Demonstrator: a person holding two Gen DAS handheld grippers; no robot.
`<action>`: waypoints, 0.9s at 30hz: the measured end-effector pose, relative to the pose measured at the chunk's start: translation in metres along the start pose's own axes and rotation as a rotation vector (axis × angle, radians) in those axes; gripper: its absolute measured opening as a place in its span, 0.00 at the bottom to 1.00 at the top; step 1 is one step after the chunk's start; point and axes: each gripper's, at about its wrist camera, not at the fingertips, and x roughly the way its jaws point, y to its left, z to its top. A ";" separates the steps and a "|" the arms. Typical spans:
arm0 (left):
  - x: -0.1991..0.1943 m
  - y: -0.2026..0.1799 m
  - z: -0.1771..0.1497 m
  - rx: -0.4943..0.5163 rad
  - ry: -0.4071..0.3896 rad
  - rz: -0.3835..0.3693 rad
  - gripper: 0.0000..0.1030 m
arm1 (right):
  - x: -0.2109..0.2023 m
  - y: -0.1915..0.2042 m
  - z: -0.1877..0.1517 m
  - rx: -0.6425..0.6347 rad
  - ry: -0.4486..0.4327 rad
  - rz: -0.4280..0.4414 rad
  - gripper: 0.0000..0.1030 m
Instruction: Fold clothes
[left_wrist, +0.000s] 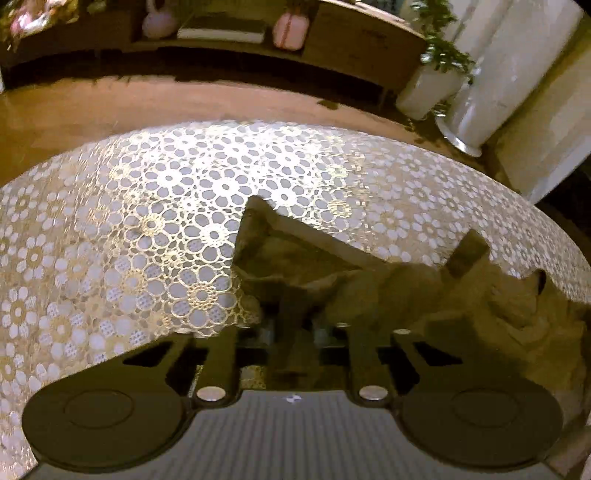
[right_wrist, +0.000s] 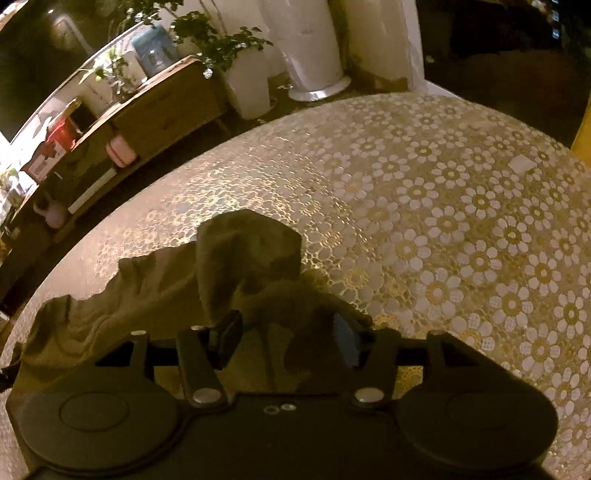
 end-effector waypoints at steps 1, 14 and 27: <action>-0.002 0.000 -0.002 0.000 -0.011 0.003 0.06 | 0.003 0.000 0.000 0.004 0.004 -0.004 1.00; -0.046 0.083 0.005 -0.062 -0.157 0.206 0.02 | 0.008 0.031 0.010 -0.124 -0.082 -0.053 1.00; -0.058 0.136 -0.003 -0.090 -0.144 0.271 0.02 | 0.069 0.090 0.006 -0.100 0.046 0.014 1.00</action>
